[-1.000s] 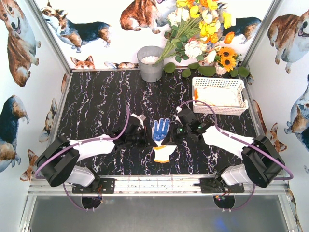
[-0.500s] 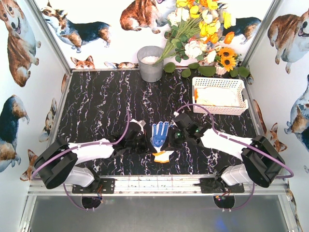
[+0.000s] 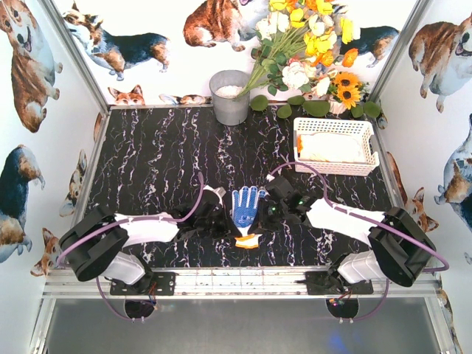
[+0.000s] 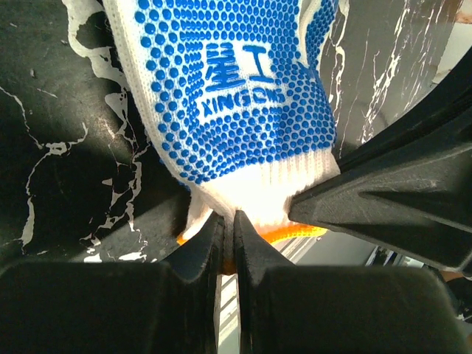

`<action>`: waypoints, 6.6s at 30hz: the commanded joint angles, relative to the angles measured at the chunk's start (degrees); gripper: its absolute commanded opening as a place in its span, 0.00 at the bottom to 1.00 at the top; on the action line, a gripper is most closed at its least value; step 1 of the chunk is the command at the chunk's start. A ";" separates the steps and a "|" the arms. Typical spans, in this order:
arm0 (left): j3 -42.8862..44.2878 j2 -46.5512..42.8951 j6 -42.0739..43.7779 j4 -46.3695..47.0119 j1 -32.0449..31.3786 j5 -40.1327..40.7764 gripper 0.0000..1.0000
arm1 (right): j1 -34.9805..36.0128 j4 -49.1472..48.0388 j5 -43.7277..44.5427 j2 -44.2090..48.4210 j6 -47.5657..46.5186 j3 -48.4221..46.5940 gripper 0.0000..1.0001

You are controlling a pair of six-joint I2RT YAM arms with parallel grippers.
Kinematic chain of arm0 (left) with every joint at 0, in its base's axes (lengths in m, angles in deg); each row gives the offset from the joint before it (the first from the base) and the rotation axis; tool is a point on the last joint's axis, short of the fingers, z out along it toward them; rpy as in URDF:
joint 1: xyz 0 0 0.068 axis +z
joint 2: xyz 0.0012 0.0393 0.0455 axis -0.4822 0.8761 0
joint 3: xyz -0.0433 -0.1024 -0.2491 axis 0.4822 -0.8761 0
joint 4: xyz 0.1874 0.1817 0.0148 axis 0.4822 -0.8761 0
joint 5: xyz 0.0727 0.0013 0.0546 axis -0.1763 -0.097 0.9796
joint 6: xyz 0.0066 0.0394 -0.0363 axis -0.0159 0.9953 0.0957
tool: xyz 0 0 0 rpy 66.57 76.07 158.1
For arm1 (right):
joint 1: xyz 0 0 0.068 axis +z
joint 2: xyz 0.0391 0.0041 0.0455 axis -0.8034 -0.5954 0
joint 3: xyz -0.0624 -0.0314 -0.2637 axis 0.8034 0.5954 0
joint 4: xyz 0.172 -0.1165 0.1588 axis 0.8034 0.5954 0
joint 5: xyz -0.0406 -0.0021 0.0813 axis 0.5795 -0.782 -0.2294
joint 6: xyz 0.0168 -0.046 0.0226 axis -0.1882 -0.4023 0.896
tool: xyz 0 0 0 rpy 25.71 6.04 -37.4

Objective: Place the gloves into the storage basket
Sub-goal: Pair the glove with the glove, then pick up the glove from the center of the board.

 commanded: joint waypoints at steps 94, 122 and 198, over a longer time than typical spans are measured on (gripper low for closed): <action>-12.38 2.00 -13.86 28.04 3.44 -4.80 0.71 | -1.94 -46.26 -4.43 3.04 31.26 21.89 0.00; -14.95 -3.11 -21.60 36.71 3.62 0.68 0.48 | -2.11 -49.36 -4.94 2.88 33.50 23.17 0.00; -16.68 -6.77 -30.26 34.45 3.59 -1.18 0.00 | 8.61 -53.81 33.65 -4.84 43.86 24.17 0.65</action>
